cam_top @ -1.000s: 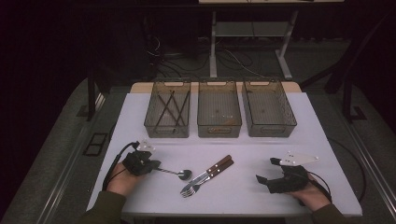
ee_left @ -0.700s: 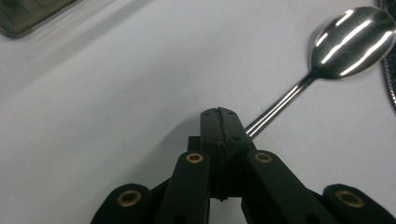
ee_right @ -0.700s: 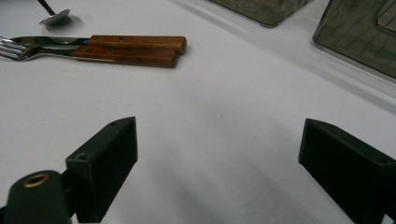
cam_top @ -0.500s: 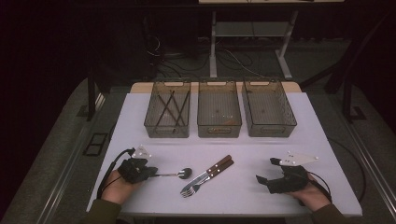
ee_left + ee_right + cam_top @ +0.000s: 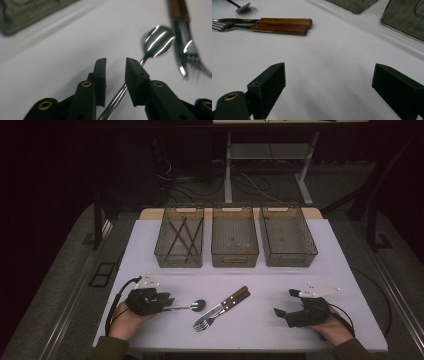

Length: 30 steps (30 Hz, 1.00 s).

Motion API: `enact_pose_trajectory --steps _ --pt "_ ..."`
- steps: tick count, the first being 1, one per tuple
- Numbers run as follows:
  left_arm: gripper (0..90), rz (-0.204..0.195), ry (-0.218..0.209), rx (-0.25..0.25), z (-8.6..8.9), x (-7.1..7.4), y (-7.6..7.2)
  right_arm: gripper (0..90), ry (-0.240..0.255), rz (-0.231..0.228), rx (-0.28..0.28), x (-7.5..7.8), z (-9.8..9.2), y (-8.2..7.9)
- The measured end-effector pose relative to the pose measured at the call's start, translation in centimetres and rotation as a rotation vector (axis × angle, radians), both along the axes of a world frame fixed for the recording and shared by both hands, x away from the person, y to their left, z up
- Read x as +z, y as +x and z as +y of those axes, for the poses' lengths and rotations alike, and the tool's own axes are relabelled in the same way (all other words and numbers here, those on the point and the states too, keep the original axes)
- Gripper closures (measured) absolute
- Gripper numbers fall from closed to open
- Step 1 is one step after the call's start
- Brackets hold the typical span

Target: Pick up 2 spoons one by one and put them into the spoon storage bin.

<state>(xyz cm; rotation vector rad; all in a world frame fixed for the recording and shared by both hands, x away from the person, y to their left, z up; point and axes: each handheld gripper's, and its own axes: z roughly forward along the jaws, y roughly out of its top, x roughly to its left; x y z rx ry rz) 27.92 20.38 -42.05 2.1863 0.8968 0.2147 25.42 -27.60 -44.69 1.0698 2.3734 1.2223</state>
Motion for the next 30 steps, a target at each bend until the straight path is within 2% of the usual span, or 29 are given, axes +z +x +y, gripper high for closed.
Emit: enact_pose_trajectory --steps 3,6,9,13,18,20,29,30 --pt "60.0 -0.021 -0.053 -0.027 -0.8 0.2 0.1 11.3 -0.004 -0.001 0.004 0.0 0.0 0.0" --pt "54.4 -0.021 -0.099 -0.054 -1.7 0.4 0.4 11.3 -0.004 0.001 0.001 0.0 0.0 0.0" --pt "50.3 -0.029 -0.115 -0.079 -2.9 0.4 0.8 11.3 -0.003 0.001 -0.001 0.0 0.0 0.0" --pt "47.9 -0.043 -0.106 -0.12 -4.6 0.4 1.3 11.3 -0.003 0.003 0.0 0.0 0.0 0.0" --pt "47.9 -0.058 -0.086 -0.139 -6.7 0.4 2.3 11.3 -0.003 0.003 0.001 0.0 0.0 0.0" --pt "48.7 -0.051 -0.086 -0.146 -7.2 0.3 2.4 11.3 -0.002 0.001 0.001 0.0 0.0 0.0" --pt "50.3 -0.034 -0.023 -0.177 -6.9 -0.7 1.6 11.3 -0.001 -0.001 0.004 0.0 0.0 -0.1" --pt "50.3 -0.027 -0.026 -0.17 -6.9 -0.9 1.5 11.3 -0.001 -0.001 0.004 0.0 0.0 -0.1"
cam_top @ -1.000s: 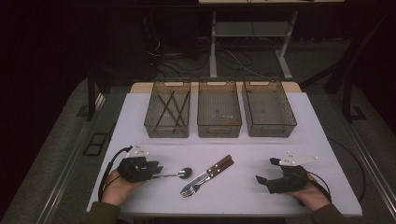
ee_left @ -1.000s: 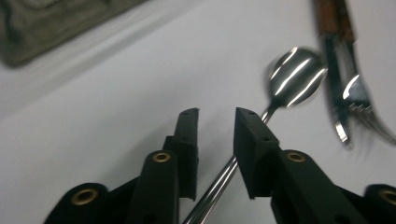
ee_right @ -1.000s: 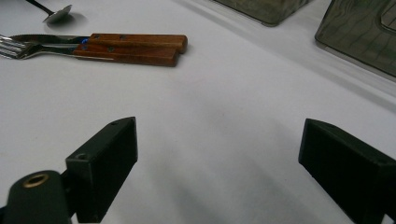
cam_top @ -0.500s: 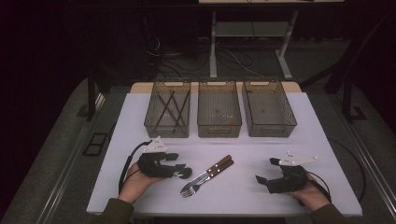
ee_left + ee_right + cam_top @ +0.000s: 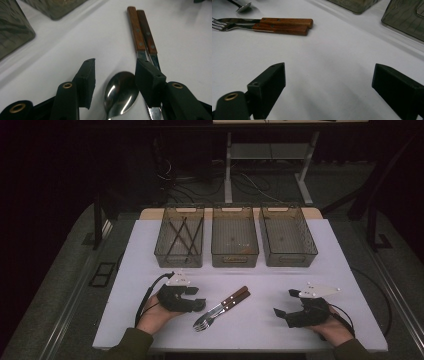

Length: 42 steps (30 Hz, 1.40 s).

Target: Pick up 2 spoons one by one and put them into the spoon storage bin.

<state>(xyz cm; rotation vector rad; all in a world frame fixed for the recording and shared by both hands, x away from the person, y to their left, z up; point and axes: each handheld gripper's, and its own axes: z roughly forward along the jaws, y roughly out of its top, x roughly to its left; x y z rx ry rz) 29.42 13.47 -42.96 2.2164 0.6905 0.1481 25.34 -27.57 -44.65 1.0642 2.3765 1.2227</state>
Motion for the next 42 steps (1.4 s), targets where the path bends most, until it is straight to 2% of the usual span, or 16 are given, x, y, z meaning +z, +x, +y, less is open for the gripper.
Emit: enact_pose_trajectory --steps 1,4,8,10,11,18,19,26,29,33,35,42 --pt "50.3 0.0 0.019 -0.012 0.1 -0.2 0.1 11.3 0.0 0.0 0.0 0.0 0.0 0.0" --pt "50.1 0.011 0.037 -0.015 0.3 -0.4 0.0 11.3 0.0 0.0 -0.003 0.0 0.0 0.0" --pt "50.2 0.009 0.039 -0.019 0.4 -0.5 0.0 11.3 0.0 0.0 -0.003 0.0 0.0 0.0" --pt "50.3 0.02 0.035 -0.01 0.2 -0.7 -0.1 11.3 -0.001 0.0 -0.002 0.0 0.0 0.1" --pt "50.3 0.013 0.053 -0.026 0.2 -0.7 0.0 11.3 0.0 0.0 -0.002 0.0 0.0 0.1" --pt "52.2 0.033 0.075 -0.031 -0.2 -1.2 -0.2 11.3 -0.001 0.0 -0.003 0.0 0.0 0.0" --pt "52.7 0.025 0.089 -0.05 -0.1 -1.2 -0.1 11.3 -0.001 -0.002 -0.001 0.0 0.0 0.0" --pt "56.8 0.02 0.113 -0.073 -0.4 -1.2 -0.4 11.3 0.0 -0.002 -0.004 0.0 0.0 0.1" --pt "58.6 0.033 0.11 -0.072 -0.4 -1.2 -0.5 11.3 0.0 -0.002 -0.005 0.0 0.0 0.0" --pt "59.9 0.018 0.131 -0.094 -0.4 -1.1 -0.6 11.3 0.0 -0.004 -0.006 0.0 0.0 0.1" --pt "61.6 0.026 0.141 -0.086 -0.3 -1.0 -0.8 11.3 0.001 -0.003 -0.006 0.0 0.0 0.1" --pt "69.1 0.009 0.179 -0.089 0.3 -0.7 -1.3 11.3 0.001 -0.004 -0.007 0.0 -0.1 0.1"
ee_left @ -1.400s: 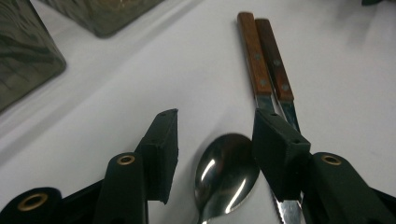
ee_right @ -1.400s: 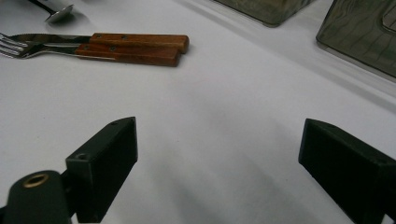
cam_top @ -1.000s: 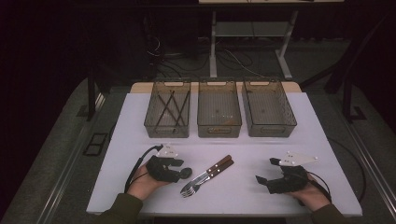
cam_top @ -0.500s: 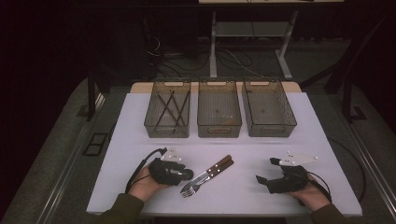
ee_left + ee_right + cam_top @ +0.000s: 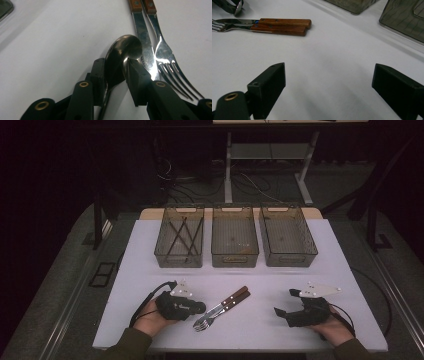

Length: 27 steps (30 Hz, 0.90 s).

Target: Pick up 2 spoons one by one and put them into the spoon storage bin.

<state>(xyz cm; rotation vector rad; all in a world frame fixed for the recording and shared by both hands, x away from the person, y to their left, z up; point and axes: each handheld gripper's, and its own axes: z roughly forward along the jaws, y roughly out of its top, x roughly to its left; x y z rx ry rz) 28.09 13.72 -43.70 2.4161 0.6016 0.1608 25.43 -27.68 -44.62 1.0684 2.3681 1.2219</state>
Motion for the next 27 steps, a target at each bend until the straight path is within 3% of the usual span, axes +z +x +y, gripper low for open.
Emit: enact_pose_trajectory --steps 14,17,21,22,27 --pt "84.5 -0.014 -0.011 -0.028 0.4 0.6 -0.1 11.3 0.0 0.001 0.0 0.0 0.0 0.0" --pt "85.7 -0.001 -0.021 -0.036 0.6 0.7 -0.1 11.3 -0.001 0.001 -0.001 0.0 0.0 0.0" --pt "88.7 0.05 -0.068 -0.049 0.9 0.8 0.1 11.3 0.0 0.0 -0.003 0.0 0.0 0.0" --pt "88.9 0.055 -0.061 -0.052 1.0 0.8 0.2 11.3 -0.001 0.0 -0.003 0.0 0.0 0.0" --pt "89.2 0.04 -0.064 -0.043 1.1 1.0 0.4 11.3 0.001 0.0 -0.002 0.0 0.0 0.0"
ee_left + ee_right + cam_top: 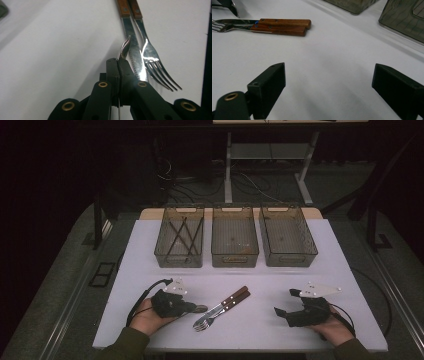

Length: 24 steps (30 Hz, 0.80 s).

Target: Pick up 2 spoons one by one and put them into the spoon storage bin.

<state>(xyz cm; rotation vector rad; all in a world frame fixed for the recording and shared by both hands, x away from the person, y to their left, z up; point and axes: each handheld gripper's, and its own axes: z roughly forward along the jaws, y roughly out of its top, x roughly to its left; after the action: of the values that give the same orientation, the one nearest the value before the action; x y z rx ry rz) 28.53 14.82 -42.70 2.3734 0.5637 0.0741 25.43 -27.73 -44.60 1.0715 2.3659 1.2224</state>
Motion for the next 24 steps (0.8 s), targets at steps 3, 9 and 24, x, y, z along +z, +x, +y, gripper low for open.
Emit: enact_pose_trajectory --steps 3,9,24 --pt "89.3 0.01 -0.024 0.033 0.2 0.2 0.1 11.3 -0.001 0.002 -0.001 0.0 0.0 0.0" --pt "89.4 0.006 -0.056 0.088 0.6 0.8 0.8 11.3 0.001 0.001 -0.001 0.0 0.0 0.0" --pt "89.5 -0.036 -0.121 0.14 0.4 3.2 2.2 11.3 0.016 0.005 0.003 0.0 0.1 0.0"
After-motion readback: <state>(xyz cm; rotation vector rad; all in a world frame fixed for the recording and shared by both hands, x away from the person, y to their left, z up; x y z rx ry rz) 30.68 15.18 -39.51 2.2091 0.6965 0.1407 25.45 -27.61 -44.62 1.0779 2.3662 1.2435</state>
